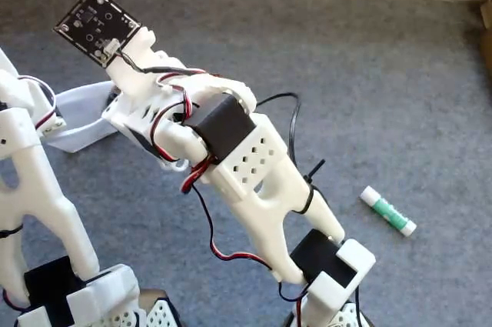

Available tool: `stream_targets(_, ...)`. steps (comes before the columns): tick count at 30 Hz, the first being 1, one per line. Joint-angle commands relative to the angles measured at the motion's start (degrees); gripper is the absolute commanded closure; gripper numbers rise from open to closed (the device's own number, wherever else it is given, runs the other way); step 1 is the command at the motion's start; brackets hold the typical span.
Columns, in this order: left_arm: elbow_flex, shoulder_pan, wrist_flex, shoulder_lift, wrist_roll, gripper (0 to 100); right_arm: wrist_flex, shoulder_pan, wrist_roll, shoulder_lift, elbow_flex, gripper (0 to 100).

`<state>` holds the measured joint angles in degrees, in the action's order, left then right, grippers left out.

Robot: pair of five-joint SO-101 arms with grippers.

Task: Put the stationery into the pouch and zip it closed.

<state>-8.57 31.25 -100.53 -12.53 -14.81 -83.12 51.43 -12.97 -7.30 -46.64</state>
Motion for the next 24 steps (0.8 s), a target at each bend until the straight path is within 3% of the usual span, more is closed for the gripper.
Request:
stream_targets(1,0.22,0.57,0.00,0.04,-0.26,99,-3.30,0.66,-0.79,1.10,-0.84,74.8)
stream_targets(13,0.31,0.31,0.00,0.13,-0.26,99,-11.30,0.66,-0.70,2.07,-1.10,75.0)
stream_targets(24,-0.22,0.57,0.09,0.13,-0.26,99,-17.80,-1.89,-0.26,14.46,-0.48,75.0)
